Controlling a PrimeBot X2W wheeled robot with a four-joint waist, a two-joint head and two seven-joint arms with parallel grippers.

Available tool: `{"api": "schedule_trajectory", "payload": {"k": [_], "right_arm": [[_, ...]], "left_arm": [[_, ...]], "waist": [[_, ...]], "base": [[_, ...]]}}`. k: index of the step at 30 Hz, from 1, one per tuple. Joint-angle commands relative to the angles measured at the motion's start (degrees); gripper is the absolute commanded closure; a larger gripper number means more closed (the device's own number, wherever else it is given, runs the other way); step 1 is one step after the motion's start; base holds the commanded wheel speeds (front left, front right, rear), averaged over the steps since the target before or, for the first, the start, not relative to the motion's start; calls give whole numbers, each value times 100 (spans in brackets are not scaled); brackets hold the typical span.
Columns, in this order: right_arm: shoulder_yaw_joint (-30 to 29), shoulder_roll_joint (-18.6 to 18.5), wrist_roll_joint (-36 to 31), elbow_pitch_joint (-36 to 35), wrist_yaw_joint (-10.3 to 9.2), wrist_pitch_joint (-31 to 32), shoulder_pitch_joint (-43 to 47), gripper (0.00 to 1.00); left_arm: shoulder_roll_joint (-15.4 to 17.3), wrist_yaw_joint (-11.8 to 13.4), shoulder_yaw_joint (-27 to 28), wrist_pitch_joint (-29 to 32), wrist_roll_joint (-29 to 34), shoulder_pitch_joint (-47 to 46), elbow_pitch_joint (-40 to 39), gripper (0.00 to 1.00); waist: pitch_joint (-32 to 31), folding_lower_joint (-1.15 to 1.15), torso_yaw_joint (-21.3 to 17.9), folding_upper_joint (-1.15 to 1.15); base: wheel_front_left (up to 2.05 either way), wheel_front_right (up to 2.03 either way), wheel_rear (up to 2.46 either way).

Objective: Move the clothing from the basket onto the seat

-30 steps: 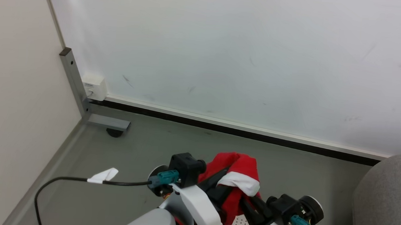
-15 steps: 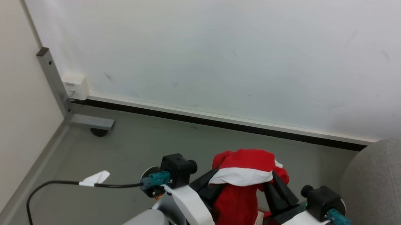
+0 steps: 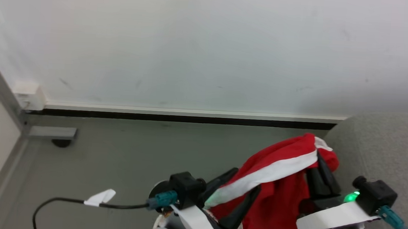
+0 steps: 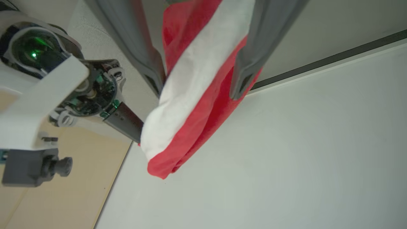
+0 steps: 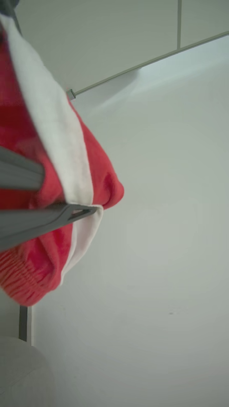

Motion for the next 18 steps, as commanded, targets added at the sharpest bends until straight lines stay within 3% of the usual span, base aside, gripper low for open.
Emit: {"api": "schedule_trajectory", "payload": {"k": [1, 9, 18], "right_arm": [[-164, -5, 46, -67, -12, -21, 117, 100], [-644, -13, -147, -392, -12, -22, 215, 100], [-891, -168, -229, -849, -12, 2, 393, 100]], "left_arm": [[-1, -31, -52, -59, 78, 131, -12, 0], [-16, -40, -161, -170, 191, 152, -73, 0], [176, 72, -34, -314, 368, 6, -106, 0]], "waist": [[55, 0, -269, 0], [183, 0, -1119, 0], [323, 0, -2010, 0]], "base": [[0, 0, 0], [0, 0, 0], [0, 0, 0]]}}
